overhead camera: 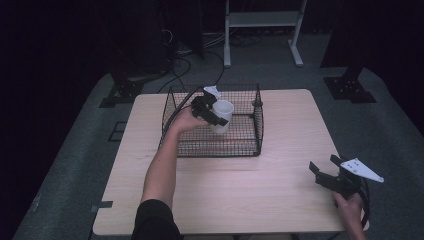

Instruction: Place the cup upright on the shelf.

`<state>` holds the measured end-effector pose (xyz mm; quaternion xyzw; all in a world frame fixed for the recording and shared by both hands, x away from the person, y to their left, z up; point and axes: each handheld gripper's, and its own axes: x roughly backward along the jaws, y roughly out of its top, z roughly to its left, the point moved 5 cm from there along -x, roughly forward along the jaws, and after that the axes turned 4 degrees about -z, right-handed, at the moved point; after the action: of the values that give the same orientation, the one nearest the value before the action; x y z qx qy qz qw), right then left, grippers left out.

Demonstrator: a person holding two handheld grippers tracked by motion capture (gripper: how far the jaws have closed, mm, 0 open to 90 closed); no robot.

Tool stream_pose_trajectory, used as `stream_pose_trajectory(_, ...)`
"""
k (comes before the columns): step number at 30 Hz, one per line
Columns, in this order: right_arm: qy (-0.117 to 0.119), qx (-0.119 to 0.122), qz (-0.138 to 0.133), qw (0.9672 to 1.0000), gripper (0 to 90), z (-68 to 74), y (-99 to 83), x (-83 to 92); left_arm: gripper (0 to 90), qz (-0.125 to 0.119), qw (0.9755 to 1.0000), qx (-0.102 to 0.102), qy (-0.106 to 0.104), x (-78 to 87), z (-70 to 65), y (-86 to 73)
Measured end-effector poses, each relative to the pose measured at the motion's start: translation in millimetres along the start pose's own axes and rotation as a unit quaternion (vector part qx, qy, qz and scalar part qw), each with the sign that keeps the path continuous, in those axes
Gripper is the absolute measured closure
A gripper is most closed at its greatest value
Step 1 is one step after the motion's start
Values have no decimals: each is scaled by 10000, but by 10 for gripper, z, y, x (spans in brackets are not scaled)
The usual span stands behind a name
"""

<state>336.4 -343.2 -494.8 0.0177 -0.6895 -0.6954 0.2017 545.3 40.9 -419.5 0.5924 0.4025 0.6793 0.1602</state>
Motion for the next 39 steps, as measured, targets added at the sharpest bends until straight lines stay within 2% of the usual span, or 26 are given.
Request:
stream_pose_trajectory(21, 7, 1, -9, 10000, 130, 2, 0, 2, 215, 236, 9997, 75, -70, -151, 12, -81)
stream_pose_trajectory(32, 6, 6, -13, 10000, 130, 4, 1, 3, 215, 308, 9995, 42, -94, -182, 3, -101)
stream_pose_trajectory(39, 13, 6, -12, 10000, 130, 3, 0, 3, 214, 439, 9989, 76, -130, -237, 6, -158)
